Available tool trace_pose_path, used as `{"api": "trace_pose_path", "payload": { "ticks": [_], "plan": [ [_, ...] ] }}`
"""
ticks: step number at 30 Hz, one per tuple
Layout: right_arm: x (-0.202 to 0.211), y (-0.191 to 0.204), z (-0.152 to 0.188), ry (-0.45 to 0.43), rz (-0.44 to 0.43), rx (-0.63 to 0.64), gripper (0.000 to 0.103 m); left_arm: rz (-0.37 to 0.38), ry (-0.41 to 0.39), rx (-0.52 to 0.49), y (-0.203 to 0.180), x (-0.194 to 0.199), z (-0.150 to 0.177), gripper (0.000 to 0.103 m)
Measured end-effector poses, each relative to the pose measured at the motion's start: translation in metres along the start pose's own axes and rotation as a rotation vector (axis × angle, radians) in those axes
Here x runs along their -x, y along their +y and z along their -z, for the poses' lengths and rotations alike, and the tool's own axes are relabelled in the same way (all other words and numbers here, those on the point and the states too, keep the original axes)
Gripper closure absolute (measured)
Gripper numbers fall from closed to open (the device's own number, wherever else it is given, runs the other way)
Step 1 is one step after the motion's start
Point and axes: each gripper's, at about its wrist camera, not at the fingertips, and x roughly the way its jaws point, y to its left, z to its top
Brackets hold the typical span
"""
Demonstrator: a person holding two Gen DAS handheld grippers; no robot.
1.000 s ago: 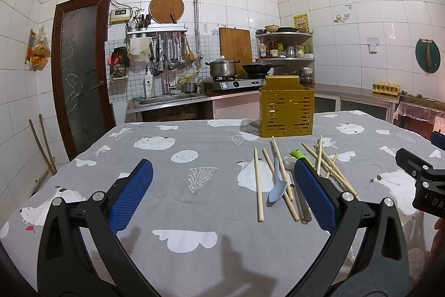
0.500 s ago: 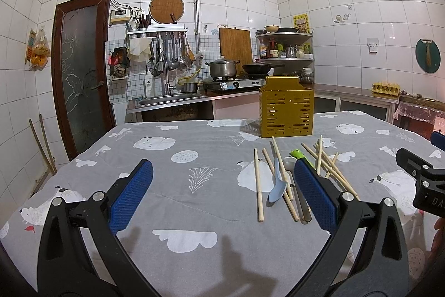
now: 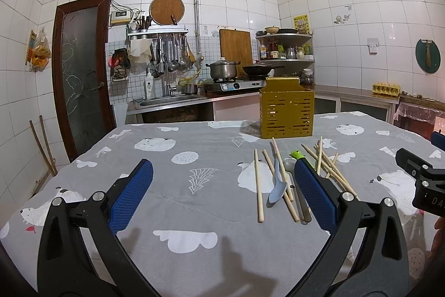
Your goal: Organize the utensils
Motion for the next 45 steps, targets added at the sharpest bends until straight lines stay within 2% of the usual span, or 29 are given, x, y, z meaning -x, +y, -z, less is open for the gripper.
{"api": "trace_pose_path", "payload": {
  "ticks": [45],
  "plan": [
    [0.0031, -0.0045, -0.0025, -0.011, 0.005, -0.017, 0.004, -0.001, -0.005, -0.001, 0.0004, 0.0015, -0.0014, 0.005]
  ]
}}
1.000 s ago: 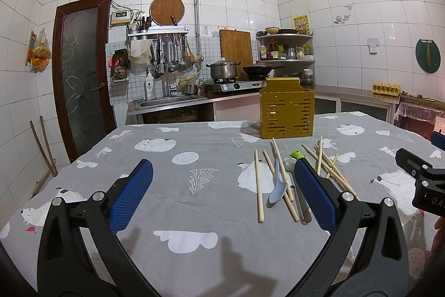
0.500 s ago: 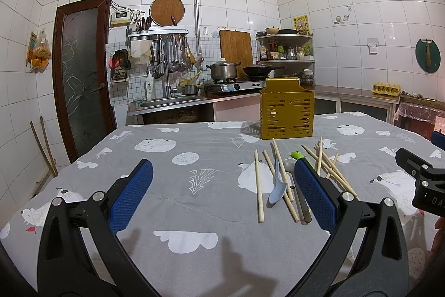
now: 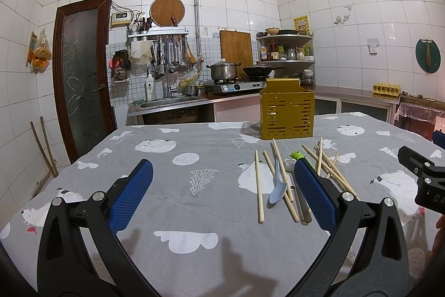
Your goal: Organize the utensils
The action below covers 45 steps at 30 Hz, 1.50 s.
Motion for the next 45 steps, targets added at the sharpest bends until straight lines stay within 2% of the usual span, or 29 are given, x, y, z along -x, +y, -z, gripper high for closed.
{"api": "trace_pose_path", "payload": {
  "ticks": [14, 22, 28, 34, 38, 41, 43, 45],
  "plan": [
    [0.007, 0.000, 0.002, -0.042, -0.014, -0.006, 0.004, 0.001, 0.015, 0.006, 0.006, -0.002, -0.004, 0.005],
    [0.004, 0.002, -0.001, -0.022, -0.063, -0.003, 0.004, -0.002, 0.031, 0.007, 0.006, -0.011, -0.003, 0.005],
    [-0.010, 0.002, -0.008, 0.008, -0.076, -0.006, 0.004, 0.001, 0.055, -0.005, 0.012, -0.028, -0.020, 0.005],
    [-0.038, -0.004, -0.028, 0.049, -0.058, -0.035, 0.004, 0.067, 0.106, 0.002, 0.019, -0.065, -0.047, 0.005],
    [-0.064, -0.003, -0.039, 0.115, -0.016, -0.019, 0.004, 0.066, 0.129, -0.006, 0.018, -0.090, -0.058, 0.005],
    [-0.086, -0.002, -0.047, 0.165, 0.006, -0.013, 0.004, 0.066, 0.144, -0.051, 0.012, -0.116, -0.065, 0.005],
    [-0.099, 0.000, -0.052, 0.179, 0.028, 0.002, 0.004, 0.066, 0.172, -0.063, 0.009, -0.131, -0.066, 0.005],
    [-0.111, 0.003, -0.056, 0.187, 0.038, 0.017, 0.004, 0.104, 0.235, -0.041, 0.010, -0.156, -0.068, 0.005]
  ]
}}
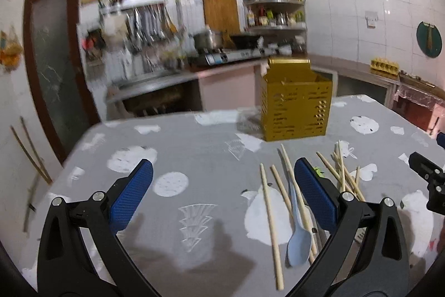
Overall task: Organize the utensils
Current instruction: 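Close the right tool on a wooden chopstick while the left tool grasps another chopstick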
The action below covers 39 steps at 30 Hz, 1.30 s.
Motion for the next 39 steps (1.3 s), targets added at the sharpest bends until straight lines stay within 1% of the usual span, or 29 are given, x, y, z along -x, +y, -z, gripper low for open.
{"api": "trace_pose_path", "payload": {
  "ticks": [2, 5, 8, 11, 13, 14, 16, 19, 21, 27, 29, 30, 31, 34, 38, 39],
  "plan": [
    [-0.014, 0.003, -0.006, 0.020, 0.016, 0.012, 0.004, 0.008, 0.025, 0.011, 0.002, -0.016, -0.005, 0.005],
    [-0.034, 0.006, -0.014, 0.057, 0.024, 0.003, 0.004, -0.005, 0.043, 0.010, 0.002, -0.038, -0.010, 0.005],
    [-0.060, 0.007, -0.022, 0.103, 0.031, -0.020, 0.005, 0.017, 0.079, 0.019, 0.000, -0.058, -0.015, 0.005],
    [-0.080, 0.009, -0.026, 0.137, 0.046, -0.029, 0.005, 0.033, 0.133, 0.040, -0.001, -0.080, -0.015, 0.005],
    [-0.092, 0.010, -0.027, 0.160, 0.047, -0.041, 0.006, 0.031, 0.162, 0.047, -0.004, -0.092, -0.013, 0.005],
    [-0.101, 0.011, -0.026, 0.181, 0.049, -0.049, 0.009, 0.033, 0.179, 0.051, -0.005, -0.100, -0.011, 0.005],
    [-0.115, 0.013, -0.023, 0.216, 0.049, -0.050, 0.012, 0.034, 0.206, 0.047, -0.009, -0.110, -0.006, 0.005],
    [-0.133, 0.016, -0.021, 0.259, 0.045, -0.055, 0.013, 0.028, 0.228, 0.035, -0.014, -0.121, -0.004, 0.005],
    [-0.141, 0.016, -0.021, 0.274, 0.043, -0.063, 0.013, 0.038, 0.236, 0.043, -0.016, -0.124, -0.007, 0.005],
    [-0.166, 0.016, -0.026, 0.341, 0.044, -0.099, 0.023, 0.064, 0.260, 0.055, -0.028, -0.140, -0.022, 0.005],
    [-0.175, 0.016, -0.026, 0.369, 0.041, -0.112, 0.031, 0.067, 0.287, 0.065, -0.031, -0.150, -0.026, 0.005],
    [-0.180, 0.016, -0.026, 0.385, 0.043, -0.120, 0.033, 0.072, 0.306, 0.073, -0.033, -0.154, -0.027, 0.005],
    [-0.184, 0.016, -0.025, 0.399, 0.042, -0.129, 0.038, 0.077, 0.318, 0.081, -0.033, -0.158, -0.027, 0.006],
    [-0.192, 0.015, -0.026, 0.423, 0.044, -0.150, 0.043, 0.095, 0.362, 0.097, -0.040, -0.169, -0.030, 0.009],
    [-0.201, 0.012, -0.026, 0.466, 0.036, -0.190, 0.054, 0.122, 0.414, 0.096, -0.048, -0.182, -0.030, 0.018],
    [-0.203, 0.011, -0.026, 0.474, 0.035, -0.197, 0.055, 0.126, 0.426, 0.097, -0.049, -0.184, -0.029, 0.020]
  ]
}}
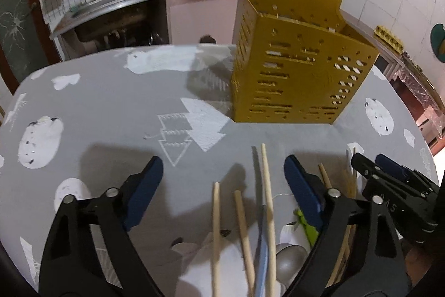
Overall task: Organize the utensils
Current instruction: 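Close the right tool on a wooden chopstick while the left tool grasps another chopstick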
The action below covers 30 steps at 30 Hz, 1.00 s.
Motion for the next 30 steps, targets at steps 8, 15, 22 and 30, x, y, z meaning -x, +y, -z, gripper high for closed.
{"api": "trace_pose_path", "payload": {
  "ticks": [8, 15, 22, 30],
  "plan": [
    [-0.015, -0.001, -0.003, 0.070, -0.032, -0.053, 0.079, 0.005, 0.040, 0.023, 0.002, -0.012, 0.001, 0.021],
    [-0.017, -0.010, -0.008, 0.058, -0.048, -0.059, 0.097, 0.020, 0.045, 0.002, -0.007, -0.009, -0.002, 0.021],
    [-0.012, -0.026, -0.013, 0.046, -0.063, -0.052, 0.097, 0.035, 0.110, -0.006, -0.016, -0.028, -0.003, 0.039],
    [-0.012, -0.027, -0.011, 0.032, -0.077, -0.028, 0.097, 0.007, 0.153, -0.024, -0.025, -0.047, -0.003, 0.060]
  ]
}}
